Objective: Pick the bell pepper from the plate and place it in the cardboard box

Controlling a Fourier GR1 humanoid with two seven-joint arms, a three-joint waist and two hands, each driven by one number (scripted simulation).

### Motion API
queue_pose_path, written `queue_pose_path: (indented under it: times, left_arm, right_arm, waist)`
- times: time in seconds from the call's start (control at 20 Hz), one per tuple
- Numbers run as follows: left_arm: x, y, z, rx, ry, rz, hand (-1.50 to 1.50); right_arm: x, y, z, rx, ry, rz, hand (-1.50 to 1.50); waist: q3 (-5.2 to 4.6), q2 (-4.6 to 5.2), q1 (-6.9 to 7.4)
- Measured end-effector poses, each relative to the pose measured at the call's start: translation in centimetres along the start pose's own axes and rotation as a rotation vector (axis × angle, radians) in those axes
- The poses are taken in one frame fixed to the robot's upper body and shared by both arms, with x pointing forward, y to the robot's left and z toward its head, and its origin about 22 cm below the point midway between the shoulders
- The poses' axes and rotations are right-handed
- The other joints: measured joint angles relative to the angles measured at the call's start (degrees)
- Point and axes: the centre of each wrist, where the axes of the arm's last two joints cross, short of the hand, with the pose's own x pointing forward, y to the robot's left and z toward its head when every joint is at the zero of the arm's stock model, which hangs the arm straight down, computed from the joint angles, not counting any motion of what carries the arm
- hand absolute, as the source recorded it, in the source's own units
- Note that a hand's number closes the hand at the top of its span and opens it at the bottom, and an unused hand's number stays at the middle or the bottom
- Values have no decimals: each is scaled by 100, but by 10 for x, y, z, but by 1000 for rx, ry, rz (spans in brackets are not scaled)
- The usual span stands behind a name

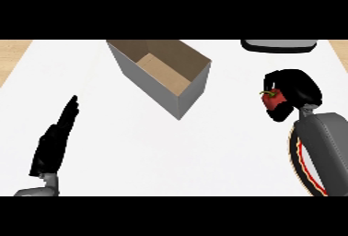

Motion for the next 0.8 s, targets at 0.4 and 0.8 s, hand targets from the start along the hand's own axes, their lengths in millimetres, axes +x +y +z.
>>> queue_pose_path:
  times: [0.4, 0.8]
  left_arm:
    - [-1, 6, 3, 14, 12, -1, 0]
    - [-9, 5, 11, 23, 17, -1, 0]
  right_arm:
    - [27, -51, -24, -124, -156, -146, 150]
    - [67, -95, -22, -230, -428, -435, 150]
  waist:
    - [0, -32, -121]
    - [-1, -50, -149]
